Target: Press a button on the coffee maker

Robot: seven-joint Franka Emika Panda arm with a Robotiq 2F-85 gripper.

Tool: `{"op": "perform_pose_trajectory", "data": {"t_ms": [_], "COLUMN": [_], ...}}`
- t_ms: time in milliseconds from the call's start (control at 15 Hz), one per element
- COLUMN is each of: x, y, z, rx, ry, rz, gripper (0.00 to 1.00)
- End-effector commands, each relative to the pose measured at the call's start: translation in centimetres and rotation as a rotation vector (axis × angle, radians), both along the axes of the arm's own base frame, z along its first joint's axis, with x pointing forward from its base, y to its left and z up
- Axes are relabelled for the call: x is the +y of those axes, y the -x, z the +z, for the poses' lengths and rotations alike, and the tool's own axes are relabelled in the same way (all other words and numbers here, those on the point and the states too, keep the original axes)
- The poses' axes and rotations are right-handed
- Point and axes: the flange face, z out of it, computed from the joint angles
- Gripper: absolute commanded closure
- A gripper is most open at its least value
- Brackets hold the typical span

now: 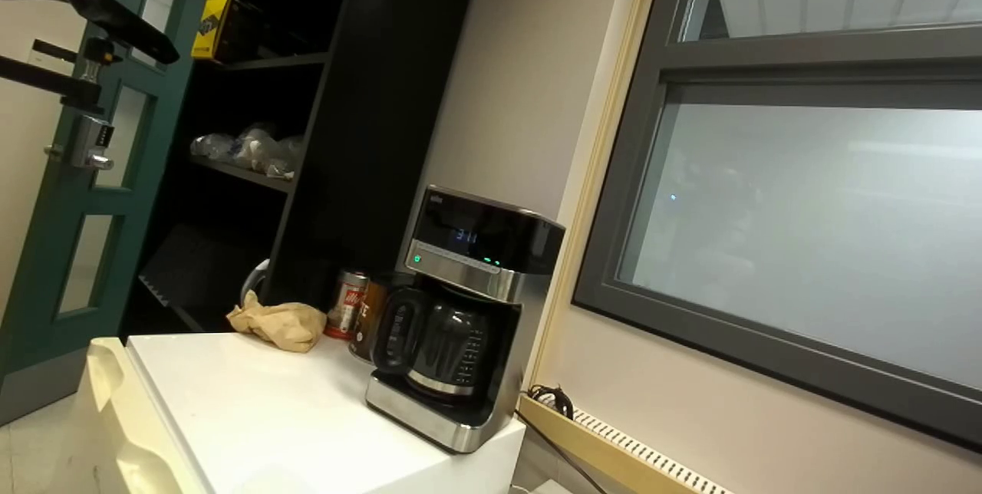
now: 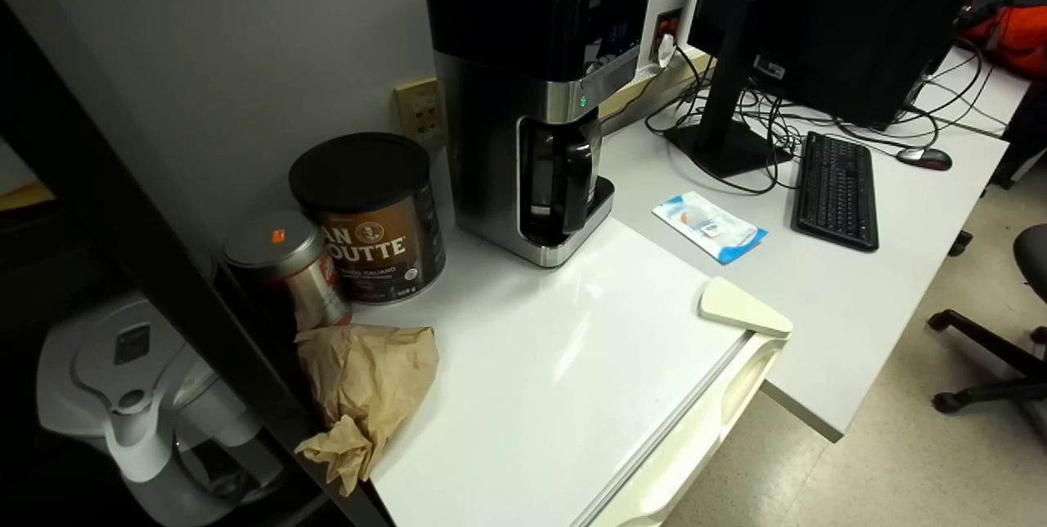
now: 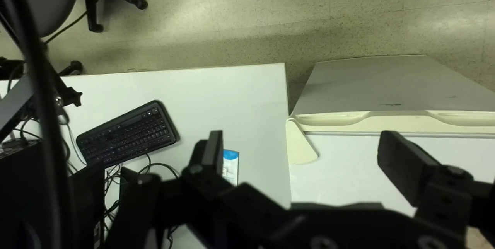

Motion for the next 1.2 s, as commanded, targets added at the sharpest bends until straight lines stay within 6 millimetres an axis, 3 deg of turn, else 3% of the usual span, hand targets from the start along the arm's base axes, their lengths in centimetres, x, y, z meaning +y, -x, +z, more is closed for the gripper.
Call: {"op": "perform_pose_trajectory", "data": {"t_ms": [0,600,1133], "x": [-1.4,-6.1,-10.5], "y": [-2.8,-10.3,-15.8], "z": [-2.9,-10.7,-16.0], "rx": [0.019,0.014,-0.077], "ry": [0.058,0.211,0.351], "rz": [0.046,0.238,0.516], "gripper": [0.0,0.0,0.0]}}
